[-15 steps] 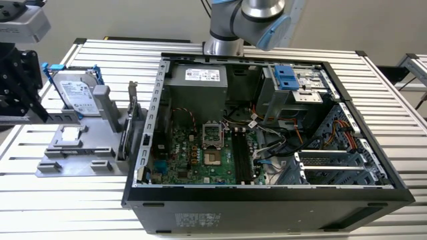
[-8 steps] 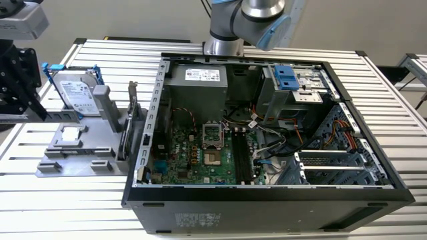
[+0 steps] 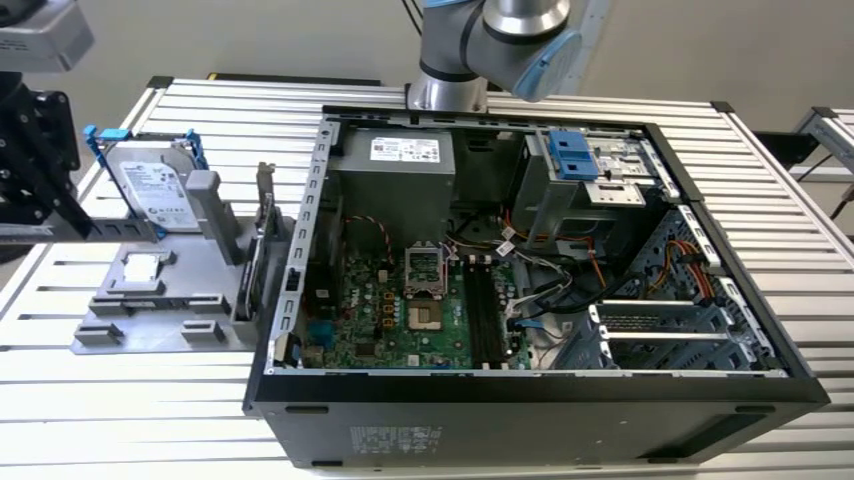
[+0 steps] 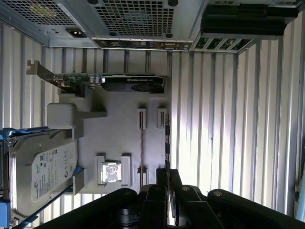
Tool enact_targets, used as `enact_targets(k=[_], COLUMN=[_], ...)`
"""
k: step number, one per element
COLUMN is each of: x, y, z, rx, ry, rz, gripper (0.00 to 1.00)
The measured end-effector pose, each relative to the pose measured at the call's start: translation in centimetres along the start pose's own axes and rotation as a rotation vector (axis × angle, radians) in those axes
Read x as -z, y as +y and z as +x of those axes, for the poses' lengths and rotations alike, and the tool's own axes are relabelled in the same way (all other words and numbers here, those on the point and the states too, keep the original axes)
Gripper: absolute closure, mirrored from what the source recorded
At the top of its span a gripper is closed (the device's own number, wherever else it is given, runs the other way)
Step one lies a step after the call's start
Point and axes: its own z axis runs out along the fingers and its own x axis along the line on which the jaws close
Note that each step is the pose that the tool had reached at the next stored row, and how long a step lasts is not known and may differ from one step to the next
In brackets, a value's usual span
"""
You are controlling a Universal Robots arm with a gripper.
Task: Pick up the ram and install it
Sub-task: 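Pick up the ram and move it above insertion slot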
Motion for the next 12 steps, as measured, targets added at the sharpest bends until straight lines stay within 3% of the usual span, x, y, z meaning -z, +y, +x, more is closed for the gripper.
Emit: enact_targets(k=[12], x=[0.36], y=[0.01], z=[0.01], rx=[0.000], ry=[0.0000], rz=[0.0000], gripper=[1.00])
